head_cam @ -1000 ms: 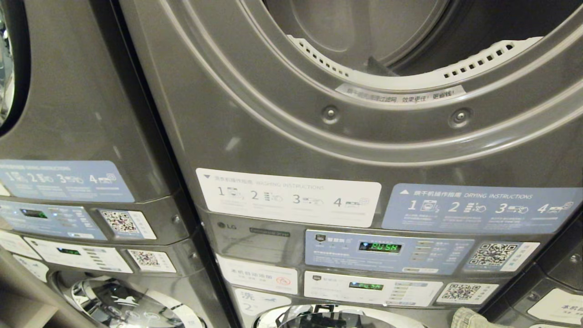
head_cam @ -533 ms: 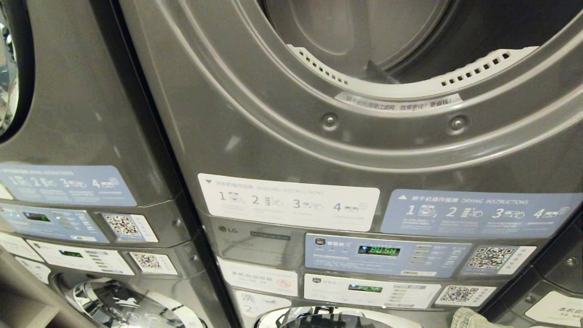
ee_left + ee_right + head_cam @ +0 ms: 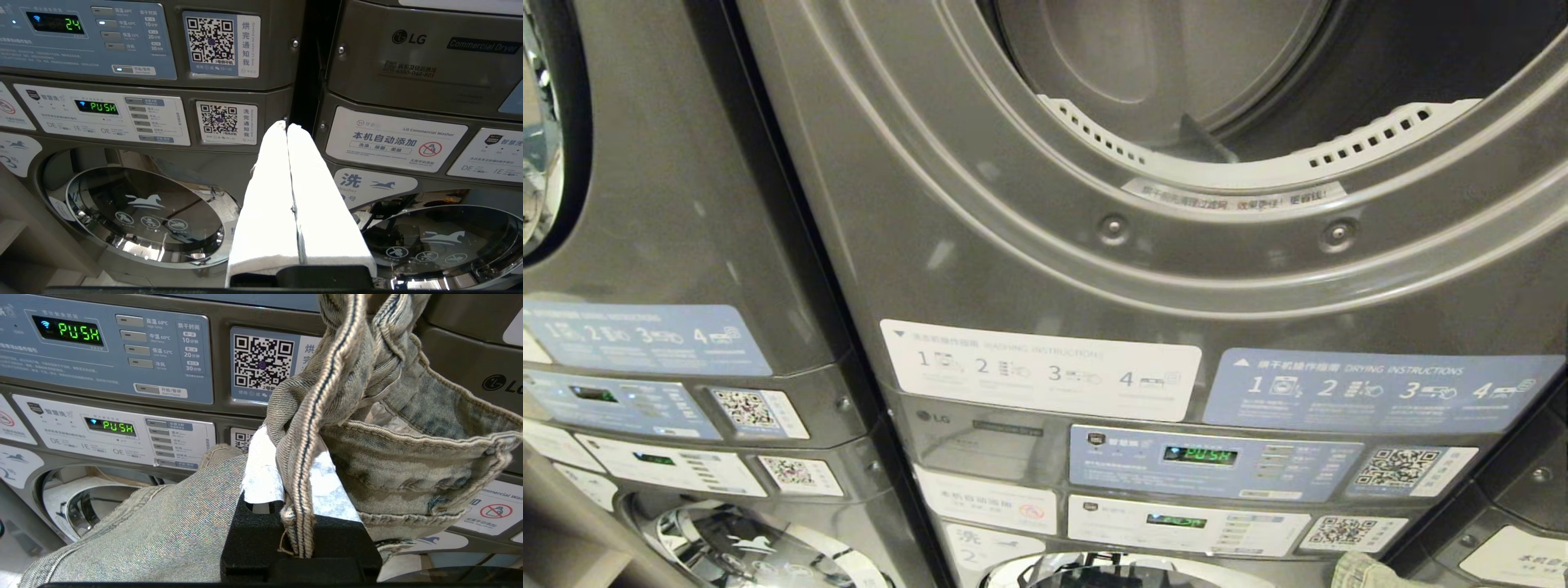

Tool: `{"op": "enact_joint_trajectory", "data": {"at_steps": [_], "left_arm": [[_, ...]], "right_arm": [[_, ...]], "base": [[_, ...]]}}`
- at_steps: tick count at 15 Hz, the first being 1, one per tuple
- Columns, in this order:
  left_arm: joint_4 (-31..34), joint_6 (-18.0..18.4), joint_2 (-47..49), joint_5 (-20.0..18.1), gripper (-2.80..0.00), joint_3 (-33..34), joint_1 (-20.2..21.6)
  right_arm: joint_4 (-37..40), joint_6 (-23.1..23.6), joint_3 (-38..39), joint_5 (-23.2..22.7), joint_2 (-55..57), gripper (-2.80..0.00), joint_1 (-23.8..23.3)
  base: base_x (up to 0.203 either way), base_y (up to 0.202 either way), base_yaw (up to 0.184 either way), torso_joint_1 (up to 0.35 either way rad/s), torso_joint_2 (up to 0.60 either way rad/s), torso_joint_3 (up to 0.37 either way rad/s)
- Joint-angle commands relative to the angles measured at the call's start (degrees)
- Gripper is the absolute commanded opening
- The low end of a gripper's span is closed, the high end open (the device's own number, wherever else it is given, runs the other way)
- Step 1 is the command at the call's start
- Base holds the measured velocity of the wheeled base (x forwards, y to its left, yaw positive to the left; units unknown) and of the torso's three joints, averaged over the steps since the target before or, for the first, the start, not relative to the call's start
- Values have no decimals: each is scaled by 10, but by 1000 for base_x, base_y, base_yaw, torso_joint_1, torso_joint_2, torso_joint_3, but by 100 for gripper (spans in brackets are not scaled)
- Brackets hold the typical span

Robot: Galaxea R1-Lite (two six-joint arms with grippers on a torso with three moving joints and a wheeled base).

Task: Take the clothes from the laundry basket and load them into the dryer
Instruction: Put the clothes in the dryer

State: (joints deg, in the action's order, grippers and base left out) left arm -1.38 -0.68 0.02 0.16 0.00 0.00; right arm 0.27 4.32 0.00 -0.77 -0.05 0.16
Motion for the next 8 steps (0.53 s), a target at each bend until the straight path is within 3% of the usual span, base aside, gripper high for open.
{"op": "enact_joint_trajectory", "data": {"at_steps": [1, 8], "left_arm": [[0, 0, -1, 0, -280, 0, 0], [0, 0, -1, 0, -280, 0, 0]], "right_arm": [[0, 1, 0, 0, 0, -280, 0], [0, 0, 0, 0, 0, -280, 0]], "base": [[0, 0, 0, 67, -145, -63], [0, 0, 0, 61, -125, -61]]}}
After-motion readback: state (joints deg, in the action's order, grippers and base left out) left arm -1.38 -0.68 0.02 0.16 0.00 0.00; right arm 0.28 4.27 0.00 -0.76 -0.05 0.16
